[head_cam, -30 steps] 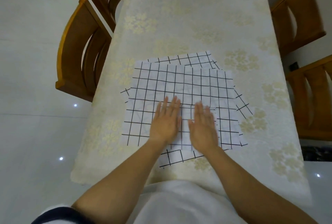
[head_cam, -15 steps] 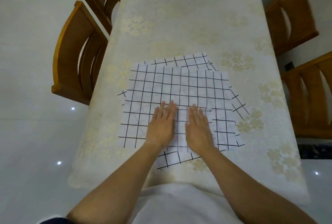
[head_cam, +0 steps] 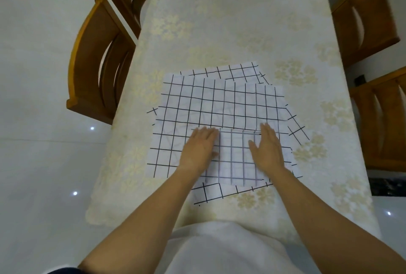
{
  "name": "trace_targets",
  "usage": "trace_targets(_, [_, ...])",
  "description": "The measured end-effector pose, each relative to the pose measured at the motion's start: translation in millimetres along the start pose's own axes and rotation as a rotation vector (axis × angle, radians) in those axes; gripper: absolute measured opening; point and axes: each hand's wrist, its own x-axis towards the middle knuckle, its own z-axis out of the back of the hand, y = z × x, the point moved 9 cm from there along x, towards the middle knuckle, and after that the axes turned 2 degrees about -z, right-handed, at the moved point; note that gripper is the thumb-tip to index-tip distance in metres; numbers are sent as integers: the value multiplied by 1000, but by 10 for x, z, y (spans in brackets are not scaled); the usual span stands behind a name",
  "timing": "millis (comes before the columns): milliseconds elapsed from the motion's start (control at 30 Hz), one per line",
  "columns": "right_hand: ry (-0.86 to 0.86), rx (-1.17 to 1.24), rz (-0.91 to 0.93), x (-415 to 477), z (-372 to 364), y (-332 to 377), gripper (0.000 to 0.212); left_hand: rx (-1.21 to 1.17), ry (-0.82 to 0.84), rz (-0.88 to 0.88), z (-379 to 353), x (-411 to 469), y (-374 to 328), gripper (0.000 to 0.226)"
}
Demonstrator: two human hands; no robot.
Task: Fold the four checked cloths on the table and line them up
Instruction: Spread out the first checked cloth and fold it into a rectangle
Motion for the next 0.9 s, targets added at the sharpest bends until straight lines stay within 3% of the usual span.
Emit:
trace_targets(100, [58,-12,152,153,-80,385,60,-2,204,16,-303,61,-86,111])
trace_targets(200, [87,-92,229,299,-89,490,52,62,276,60,-411,70,-9,130])
trace_targets(367, [113,-92,-72,441,106,-58,42,165,378,118,-443,94,-17,153])
trace_targets(467, [251,172,-232,374,89,-297,48,236,447,187,-496,119,-36,160])
trace_targets(633, [166,458,-296,30,214,-358,29,247,511,233,-546,159,-29,164])
trace_targets(733, [198,505,-311,-174,149,-335,32,247,527,233,-543,156,-51,166])
trace_targets(833, [257,488,-356,-309,-46,-421,23,230,537,232,-544,152,-58,166])
trace_targets(900, [226,468,-380,-345,-73,-458,31,224,537,234,-542,149,-53,167])
